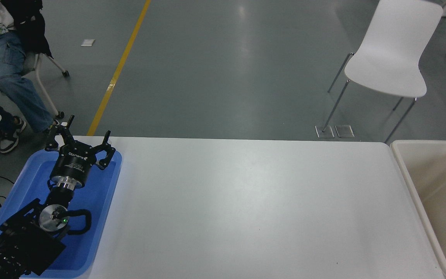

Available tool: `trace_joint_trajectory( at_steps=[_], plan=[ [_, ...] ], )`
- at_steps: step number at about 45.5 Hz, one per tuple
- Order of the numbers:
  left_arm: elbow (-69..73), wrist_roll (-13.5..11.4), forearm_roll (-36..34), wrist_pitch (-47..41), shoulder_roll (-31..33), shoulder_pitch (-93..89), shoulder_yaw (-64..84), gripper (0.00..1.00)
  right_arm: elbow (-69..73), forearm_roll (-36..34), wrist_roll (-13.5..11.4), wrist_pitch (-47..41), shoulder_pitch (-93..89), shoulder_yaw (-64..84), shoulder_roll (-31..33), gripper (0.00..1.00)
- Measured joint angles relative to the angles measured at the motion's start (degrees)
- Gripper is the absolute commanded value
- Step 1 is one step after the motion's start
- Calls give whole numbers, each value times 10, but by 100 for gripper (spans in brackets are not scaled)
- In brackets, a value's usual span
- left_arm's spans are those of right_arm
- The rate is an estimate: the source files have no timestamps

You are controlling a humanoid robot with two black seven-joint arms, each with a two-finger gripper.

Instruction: Pick up paper ball place in dustbin

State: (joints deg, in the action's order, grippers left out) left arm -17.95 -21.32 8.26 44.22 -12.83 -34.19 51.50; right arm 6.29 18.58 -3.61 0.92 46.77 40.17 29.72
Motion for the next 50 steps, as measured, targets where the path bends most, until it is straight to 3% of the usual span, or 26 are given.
trace_joint_trajectory(
  at_steps=[21,23,26,28,29,50],
  plan=[
    [0,0,0,0,0,0,0,100,-35,-43,0,62,-111,-91,-56,0],
    [0,0,0,0,0,0,0,100,-36,-44,0,64,-115,-95,-57,28],
    [0,0,0,0,0,0,0,100,-36,-45,0,66,-119,-98,-59,60],
    [0,0,0,0,0,0,0,100,-37,-46,0,67,-121,-99,-60,94],
    [0,0,0,0,0,0,0,100,-37,-46,0,67,-122,-100,-60,100],
    [0,0,0,0,0,0,0,100,-31,-48,0,67,-134,-109,-62,100]
  ],
)
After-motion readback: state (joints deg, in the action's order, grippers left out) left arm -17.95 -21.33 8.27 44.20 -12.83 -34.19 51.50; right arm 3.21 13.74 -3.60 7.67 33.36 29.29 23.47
